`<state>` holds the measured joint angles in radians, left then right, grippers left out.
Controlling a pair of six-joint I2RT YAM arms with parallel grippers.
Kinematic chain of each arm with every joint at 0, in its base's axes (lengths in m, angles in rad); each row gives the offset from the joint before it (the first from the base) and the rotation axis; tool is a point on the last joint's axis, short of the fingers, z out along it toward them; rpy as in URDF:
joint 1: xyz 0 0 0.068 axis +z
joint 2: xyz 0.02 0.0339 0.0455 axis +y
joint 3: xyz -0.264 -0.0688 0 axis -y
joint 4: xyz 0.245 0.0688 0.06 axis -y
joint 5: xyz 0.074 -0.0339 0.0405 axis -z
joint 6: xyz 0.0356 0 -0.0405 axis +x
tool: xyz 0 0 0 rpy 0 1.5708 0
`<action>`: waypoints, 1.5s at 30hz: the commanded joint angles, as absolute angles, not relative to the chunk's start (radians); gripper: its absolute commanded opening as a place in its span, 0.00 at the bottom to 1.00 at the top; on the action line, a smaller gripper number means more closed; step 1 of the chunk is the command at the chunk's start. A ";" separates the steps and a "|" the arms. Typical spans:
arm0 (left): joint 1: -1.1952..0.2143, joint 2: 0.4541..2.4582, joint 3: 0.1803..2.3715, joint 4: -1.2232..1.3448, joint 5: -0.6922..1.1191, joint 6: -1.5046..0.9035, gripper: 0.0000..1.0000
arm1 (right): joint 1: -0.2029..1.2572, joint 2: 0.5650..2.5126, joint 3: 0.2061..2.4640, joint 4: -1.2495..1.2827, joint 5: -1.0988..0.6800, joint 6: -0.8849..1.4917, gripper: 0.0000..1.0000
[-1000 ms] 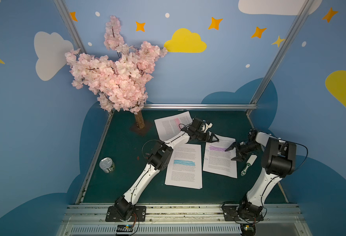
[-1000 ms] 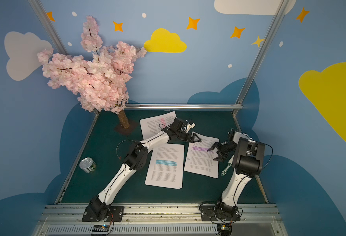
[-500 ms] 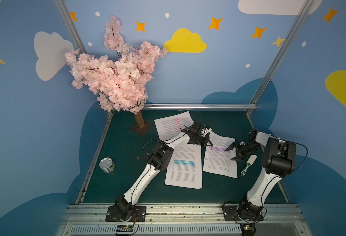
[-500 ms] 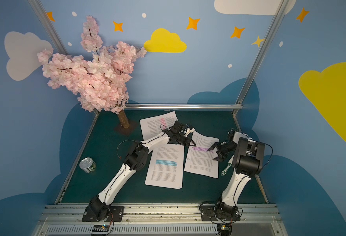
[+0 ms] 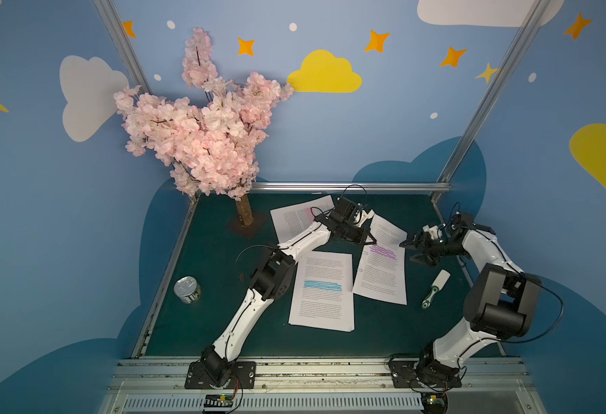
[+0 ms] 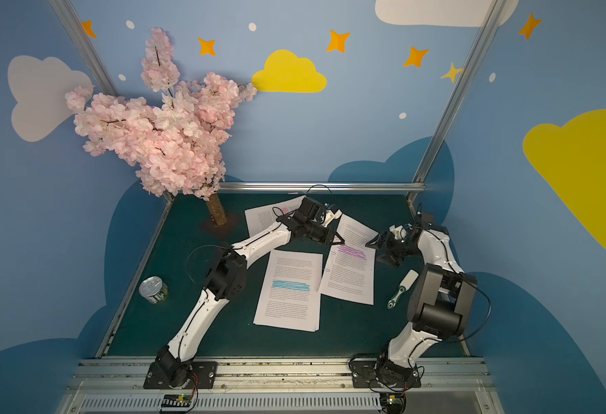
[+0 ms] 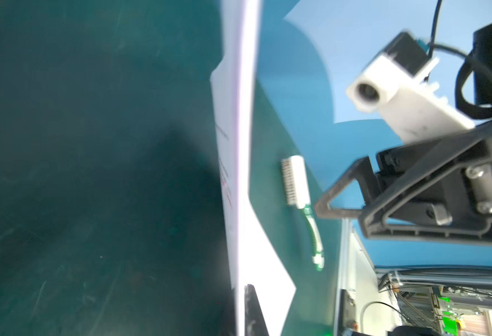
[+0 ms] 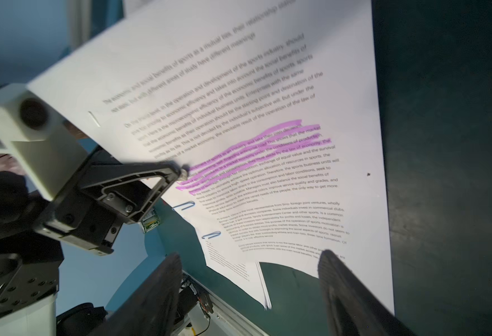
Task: Unclip the paperclips from the documents
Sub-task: Pick up the document from the center of the board.
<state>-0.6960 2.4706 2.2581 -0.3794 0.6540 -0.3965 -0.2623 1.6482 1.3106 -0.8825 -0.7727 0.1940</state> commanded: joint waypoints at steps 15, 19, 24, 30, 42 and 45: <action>-0.519 1.944 2.210 -0.846 0.756 -0.227 0.03 | -0.082 1.595 1.487 -0.560 -1.204 0.306 0.86; -0.480 1.879 2.193 -0.873 0.834 -0.233 0.03 | -0.020 1.606 1.509 -0.433 -1.224 0.401 0.86; -0.440 1.798 2.098 -0.695 0.958 -0.395 0.03 | 0.033 1.623 1.475 -0.176 -1.250 0.581 0.86; -0.413 1.740 1.970 -0.406 1.027 -0.620 0.03 | 0.071 1.649 1.442 0.206 -1.287 0.858 0.86; -0.343 1.644 1.618 0.055 0.956 -0.871 0.03 | 0.122 1.618 1.372 0.541 -1.295 1.169 0.60; -0.345 1.647 1.607 0.099 0.960 -0.910 0.03 | 0.140 1.611 1.363 0.534 -1.293 1.164 0.61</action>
